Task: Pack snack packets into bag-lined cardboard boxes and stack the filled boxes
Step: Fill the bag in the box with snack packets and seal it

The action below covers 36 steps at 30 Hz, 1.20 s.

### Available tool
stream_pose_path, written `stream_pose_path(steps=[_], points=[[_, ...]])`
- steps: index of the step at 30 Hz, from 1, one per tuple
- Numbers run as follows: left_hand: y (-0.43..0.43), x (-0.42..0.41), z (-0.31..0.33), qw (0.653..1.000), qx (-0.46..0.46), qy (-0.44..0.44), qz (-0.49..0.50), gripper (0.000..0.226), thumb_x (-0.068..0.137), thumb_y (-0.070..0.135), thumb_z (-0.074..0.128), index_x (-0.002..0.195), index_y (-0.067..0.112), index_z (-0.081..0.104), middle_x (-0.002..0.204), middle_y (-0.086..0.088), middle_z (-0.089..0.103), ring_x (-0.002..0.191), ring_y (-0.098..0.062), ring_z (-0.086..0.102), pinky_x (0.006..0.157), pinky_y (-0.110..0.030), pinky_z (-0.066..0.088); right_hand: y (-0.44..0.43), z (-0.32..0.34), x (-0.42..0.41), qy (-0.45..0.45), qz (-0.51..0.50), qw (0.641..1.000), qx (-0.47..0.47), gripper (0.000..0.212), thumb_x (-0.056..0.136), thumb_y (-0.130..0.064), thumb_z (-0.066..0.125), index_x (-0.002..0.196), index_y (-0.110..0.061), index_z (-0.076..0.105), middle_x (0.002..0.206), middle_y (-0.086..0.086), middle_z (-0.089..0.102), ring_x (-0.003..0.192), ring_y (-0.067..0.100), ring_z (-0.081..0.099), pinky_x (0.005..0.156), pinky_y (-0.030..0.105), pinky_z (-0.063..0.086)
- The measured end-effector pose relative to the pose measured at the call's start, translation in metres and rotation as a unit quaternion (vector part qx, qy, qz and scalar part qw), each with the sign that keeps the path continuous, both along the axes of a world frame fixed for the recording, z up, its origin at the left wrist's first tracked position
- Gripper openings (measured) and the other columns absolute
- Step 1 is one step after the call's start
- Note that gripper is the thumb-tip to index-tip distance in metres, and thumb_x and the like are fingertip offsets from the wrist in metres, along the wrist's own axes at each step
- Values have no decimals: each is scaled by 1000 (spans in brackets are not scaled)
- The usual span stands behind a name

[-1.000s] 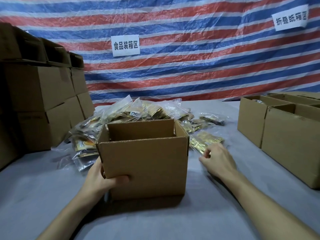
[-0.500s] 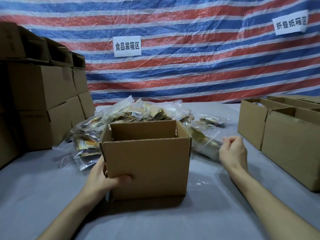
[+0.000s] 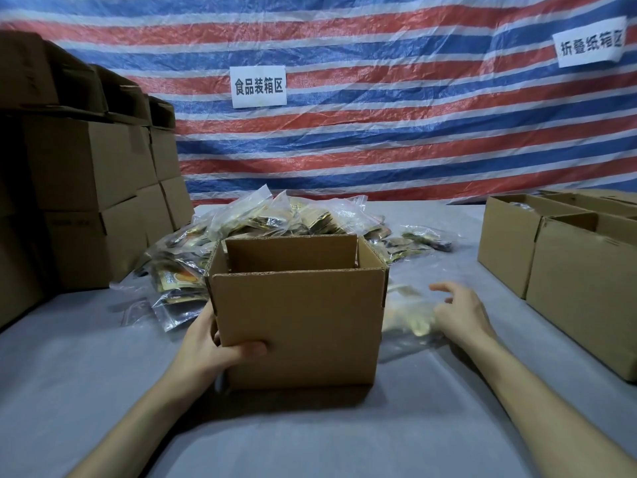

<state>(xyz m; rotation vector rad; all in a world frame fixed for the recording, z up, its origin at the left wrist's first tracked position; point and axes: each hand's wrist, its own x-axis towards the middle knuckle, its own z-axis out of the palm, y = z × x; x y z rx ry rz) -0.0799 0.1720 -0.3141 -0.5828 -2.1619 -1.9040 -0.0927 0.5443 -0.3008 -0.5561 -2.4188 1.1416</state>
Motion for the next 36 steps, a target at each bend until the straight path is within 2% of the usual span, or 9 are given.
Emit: stream_pose_path(steps=[2, 5, 10, 13, 17, 24, 28, 31, 36], points=[[0, 0, -1, 1000, -3, 0, 4, 85, 40, 39, 86, 119, 14, 62, 100, 0, 75, 83, -10, 72, 57, -39, 52, -1, 3, -1, 14, 73, 997, -37, 42, 88, -5, 62, 127, -20, 67, 126, 8, 66, 120, 25, 59, 100, 36, 45], [-1, -1, -1, 1000, 0, -5, 2, 84, 40, 36, 87, 117, 14, 63, 99, 1, 76, 86, -7, 72, 63, -19, 55, -1, 1, -3, -27, 146, 988, 37, 38, 89, -27, 70, 127, -33, 66, 126, -6, 68, 125, 20, 56, 114, 52, 34], [1, -1, 0, 1000, 13, -9, -14, 86, 39, 34, 87, 119, 14, 62, 101, 1, 76, 87, -6, 71, 68, -15, 54, -5, 14, 10, -66, 191, 975, 96, 44, 74, -41, 64, 117, -48, 67, 135, -3, 58, 137, 22, 40, 115, 51, 28], [2, 0, 1, 999, 22, -9, -23, 87, 39, 32, 87, 120, 13, 62, 102, 1, 76, 89, -7, 72, 69, -16, 54, -9, 25, 14, -44, 252, 966, 46, 44, 61, -21, 52, 94, -44, 70, 140, 6, 58, 140, 29, 39, 117, 50, 27], [1, 0, 1, 999, 30, -16, -30, 88, 41, 29, 88, 123, 12, 61, 106, -1, 76, 93, -10, 72, 72, -19, 55, -7, 24, 22, -59, 299, 945, 119, 64, 72, 11, 48, 84, -45, 77, 127, -31, 52, 138, 9, 28, 121, 51, 13], [-2, -1, 1, 999, 27, -23, -33, 87, 45, 25, 91, 125, 17, 60, 113, -1, 74, 99, -11, 72, 74, -21, 56, -14, 31, 24, -47, 298, 941, 150, 26, 78, 2, 74, 67, -21, 74, 119, -12, 65, 125, 12, 53, 107, 34, 40], [-3, -4, -1, 999, 29, -26, -38, 85, 47, 24, 91, 126, 20, 61, 114, -1, 74, 101, -12, 72, 73, -20, 57, -12, 42, 27, -26, 262, 945, 196, 20, 78, -14, 82, 69, -27, 69, 108, -10, 71, 119, 10, 56, 106, 41, 41], [-4, -6, -1, 999, 26, -26, -38, 84, 48, 25, 91, 126, 21, 61, 115, -2, 74, 102, -13, 71, 74, -21, 56, -9, 58, 32, 8, 242, 939, 243, 23, 86, -18, 77, 76, -33, 63, 91, -14, 69, 97, 8, 63, 92, 41, 49], [-4, -9, -3, 998, 28, -30, -45, 86, 48, 26, 92, 128, 21, 61, 116, -1, 74, 102, -13, 71, 75, -21, 57, -15, 98, 33, 16, 210, 913, 351, 18, 97, -29, 66, 110, -39, 64, 92, -24, 65, 94, 5, 62, 76, 29, 47]])
